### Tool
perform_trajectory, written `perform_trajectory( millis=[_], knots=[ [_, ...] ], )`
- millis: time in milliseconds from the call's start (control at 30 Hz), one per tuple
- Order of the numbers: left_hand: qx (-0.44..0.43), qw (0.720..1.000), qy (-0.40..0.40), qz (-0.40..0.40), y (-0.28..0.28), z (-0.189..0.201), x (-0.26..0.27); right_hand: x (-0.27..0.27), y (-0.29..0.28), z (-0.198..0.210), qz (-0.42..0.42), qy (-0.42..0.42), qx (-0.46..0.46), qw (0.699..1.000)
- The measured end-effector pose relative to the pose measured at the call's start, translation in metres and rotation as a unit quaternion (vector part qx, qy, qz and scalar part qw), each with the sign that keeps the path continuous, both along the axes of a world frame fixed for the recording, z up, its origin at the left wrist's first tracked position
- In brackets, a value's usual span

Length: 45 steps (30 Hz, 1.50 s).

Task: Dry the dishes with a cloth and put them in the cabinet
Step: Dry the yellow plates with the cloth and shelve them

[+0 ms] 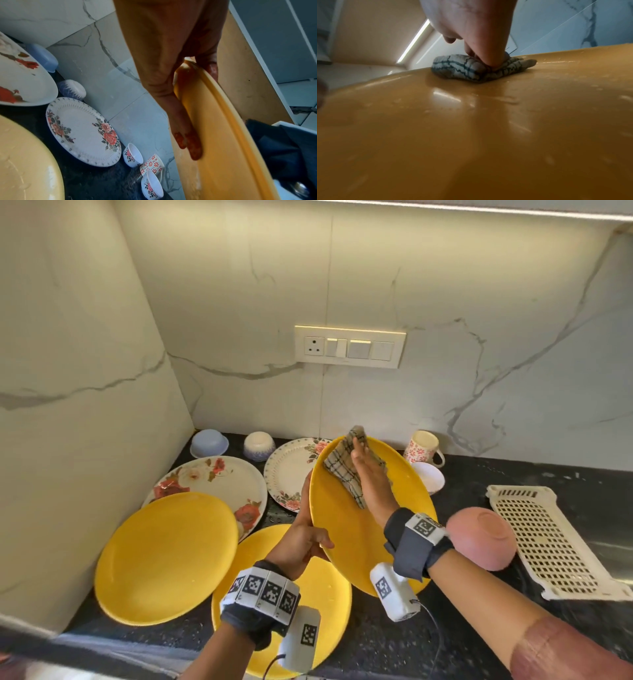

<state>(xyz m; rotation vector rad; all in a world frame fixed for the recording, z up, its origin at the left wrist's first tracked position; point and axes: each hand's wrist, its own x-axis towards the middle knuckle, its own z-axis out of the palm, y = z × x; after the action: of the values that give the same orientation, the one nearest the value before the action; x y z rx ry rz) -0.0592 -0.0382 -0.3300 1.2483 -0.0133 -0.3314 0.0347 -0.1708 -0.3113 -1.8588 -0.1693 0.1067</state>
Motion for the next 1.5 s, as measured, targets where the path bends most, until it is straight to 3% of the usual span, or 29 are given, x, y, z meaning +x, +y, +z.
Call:
perform_trajectory(
  millis=[300, 467, 600, 700, 833, 900, 1033, 1233, 1367, 1500],
  knots=[
    [-0.034, 0.998, -0.038, 0.022, 0.023, 0.010, -0.003, -0.028, 0.026, -0.003, 0.201, -0.037, -0.022, 0.979],
    [-0.159, 0.984, -0.019, 0.076, 0.030, 0.013, -0.005, -0.042, 0.030, 0.000, 0.275, -0.050, -0.055, 0.959],
    [-0.283, 0.950, 0.027, 0.132, 0.041, 0.002, 0.000, -0.056, 0.028, 0.000, 0.313, -0.138, -0.180, 0.922],
    [-0.231, 0.951, 0.025, 0.202, 0.041, 0.003, 0.002, -0.069, 0.019, -0.006, 0.319, -0.222, -0.265, 0.883],
    [-0.154, 0.968, 0.006, 0.199, 0.042, 0.003, 0.001, -0.077, -0.001, -0.022, 0.296, -0.341, -0.322, 0.832],
    [-0.125, 0.970, -0.006, 0.208, 0.044, 0.001, 0.001, -0.081, -0.015, -0.031, 0.305, -0.354, -0.333, 0.819],
    [-0.104, 0.976, -0.036, 0.185, 0.044, 0.001, 0.003, -0.092, -0.042, -0.038, 0.308, -0.334, -0.316, 0.833],
    [-0.082, 0.978, -0.055, 0.182, 0.048, 0.012, 0.005, -0.099, -0.094, -0.050, 0.231, -0.301, -0.333, 0.864],
    [-0.085, 0.982, -0.053, 0.162, 0.047, 0.016, 0.005, -0.083, -0.117, -0.051, 0.133, -0.198, -0.325, 0.915],
    [-0.102, 0.984, -0.049, 0.138, 0.037, 0.017, 0.005, -0.043, -0.102, -0.037, 0.046, -0.102, -0.332, 0.937]
  ],
)
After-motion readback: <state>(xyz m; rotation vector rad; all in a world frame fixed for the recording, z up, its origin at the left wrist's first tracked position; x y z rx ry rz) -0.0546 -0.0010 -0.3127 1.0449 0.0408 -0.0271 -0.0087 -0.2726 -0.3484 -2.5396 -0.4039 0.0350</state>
